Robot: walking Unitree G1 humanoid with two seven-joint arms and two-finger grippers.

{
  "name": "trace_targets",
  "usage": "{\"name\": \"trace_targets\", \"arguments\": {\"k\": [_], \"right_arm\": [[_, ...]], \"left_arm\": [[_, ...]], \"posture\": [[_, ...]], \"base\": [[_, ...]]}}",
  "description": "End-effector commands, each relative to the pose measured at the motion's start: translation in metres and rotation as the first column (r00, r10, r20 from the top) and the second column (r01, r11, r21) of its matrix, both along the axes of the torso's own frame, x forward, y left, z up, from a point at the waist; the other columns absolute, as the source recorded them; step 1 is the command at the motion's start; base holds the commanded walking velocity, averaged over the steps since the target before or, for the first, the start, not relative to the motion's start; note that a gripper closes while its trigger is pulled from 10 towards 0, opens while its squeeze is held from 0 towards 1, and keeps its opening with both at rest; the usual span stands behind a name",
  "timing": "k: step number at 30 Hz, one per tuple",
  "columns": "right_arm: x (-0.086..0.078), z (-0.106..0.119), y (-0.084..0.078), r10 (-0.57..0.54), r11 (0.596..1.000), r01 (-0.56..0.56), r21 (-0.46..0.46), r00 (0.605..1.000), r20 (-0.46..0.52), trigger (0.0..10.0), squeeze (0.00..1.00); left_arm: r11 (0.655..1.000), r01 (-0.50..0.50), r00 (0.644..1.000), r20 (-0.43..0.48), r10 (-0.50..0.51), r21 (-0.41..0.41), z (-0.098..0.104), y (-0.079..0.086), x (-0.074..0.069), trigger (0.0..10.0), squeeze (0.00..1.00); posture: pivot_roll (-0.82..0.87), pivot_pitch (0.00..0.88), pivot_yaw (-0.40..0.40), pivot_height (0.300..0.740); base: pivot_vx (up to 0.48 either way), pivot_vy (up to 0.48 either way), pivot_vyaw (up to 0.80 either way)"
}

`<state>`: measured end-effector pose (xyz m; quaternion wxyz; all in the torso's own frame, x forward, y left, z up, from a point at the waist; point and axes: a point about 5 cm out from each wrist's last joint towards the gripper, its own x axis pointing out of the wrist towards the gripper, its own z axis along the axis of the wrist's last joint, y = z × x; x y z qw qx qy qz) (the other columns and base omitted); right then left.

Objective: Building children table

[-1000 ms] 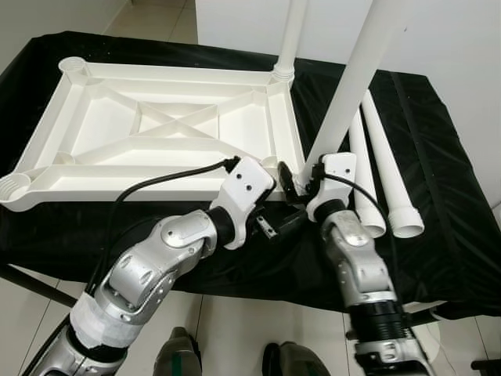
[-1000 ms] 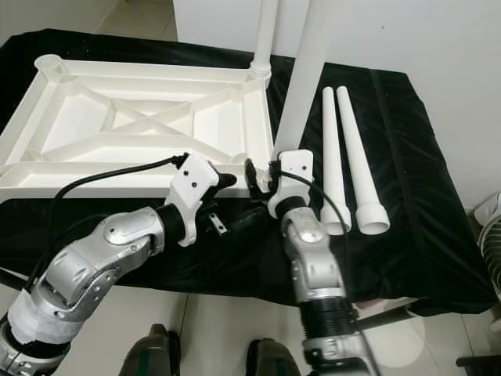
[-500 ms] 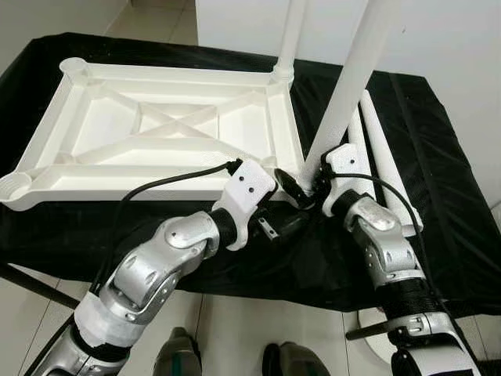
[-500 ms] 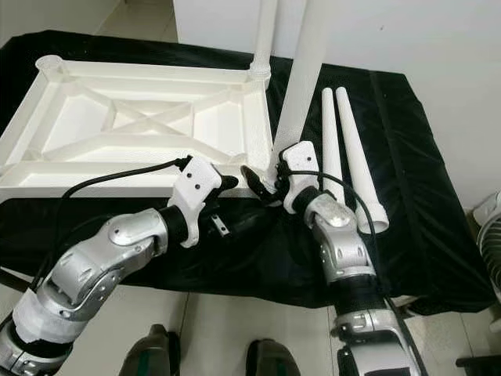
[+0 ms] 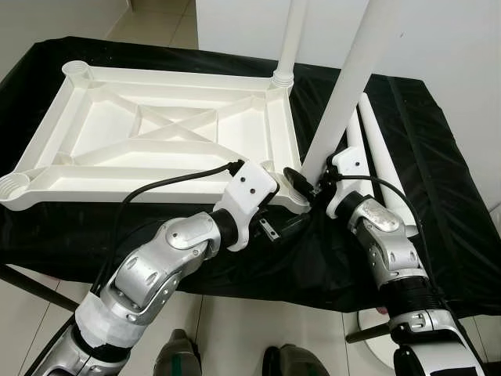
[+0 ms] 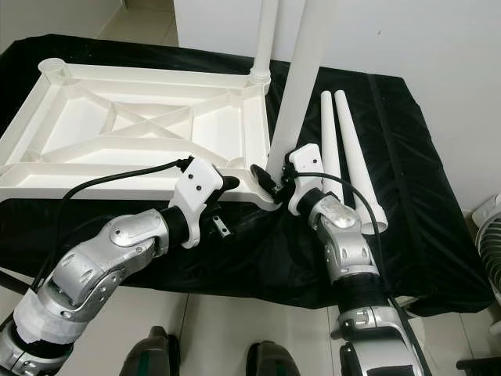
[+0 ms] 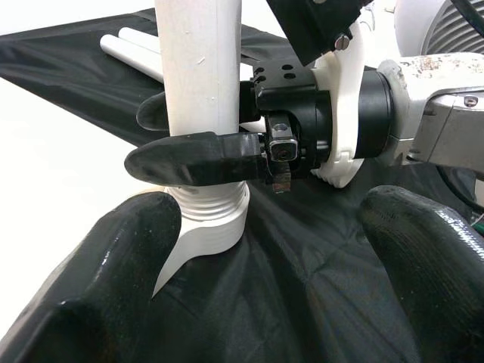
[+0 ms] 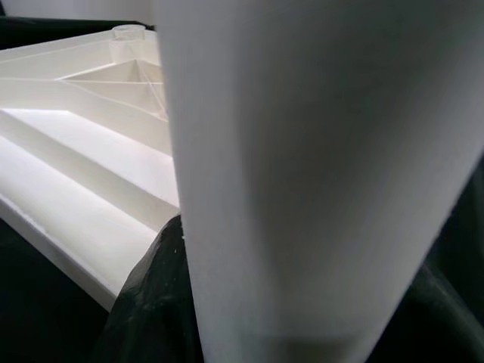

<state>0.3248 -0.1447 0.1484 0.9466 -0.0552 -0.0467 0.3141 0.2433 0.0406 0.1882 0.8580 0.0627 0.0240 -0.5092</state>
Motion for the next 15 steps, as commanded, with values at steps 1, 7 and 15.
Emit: {"name": "trace_targets", "arguments": {"k": [1,7,15], "right_arm": [[-0.003,-0.012,0.002,-0.006,1.000,0.006,0.001,0.999,-0.049,0.0,0.00],[0.000,-0.010,0.006,-0.108,0.992,0.110,0.053,0.993,-0.045,10.0,0.00],[-0.001,-0.010,0.019,-0.346,0.924,0.354,0.146,0.935,-0.075,10.0,0.00]], "left_arm": [[0.997,0.080,0.997,-0.008,-0.080,0.007,-0.003,-0.004,-0.006,10.0,0.00],[0.997,0.079,0.997,-0.007,-0.079,0.007,-0.002,-0.003,-0.006,10.0,0.00],[0.997,0.075,0.997,-0.008,-0.075,0.005,-0.002,-0.003,-0.007,10.0,0.00]], "posture": [[0.07,0.052,-0.031,0.740],[0.08,0.052,-0.033,0.740],[0.08,0.054,-0.037,0.740]], "base": [[0.000,0.000,0.00],[0.000,0.000,0.00],[0.000,0.000,0.00]]}}
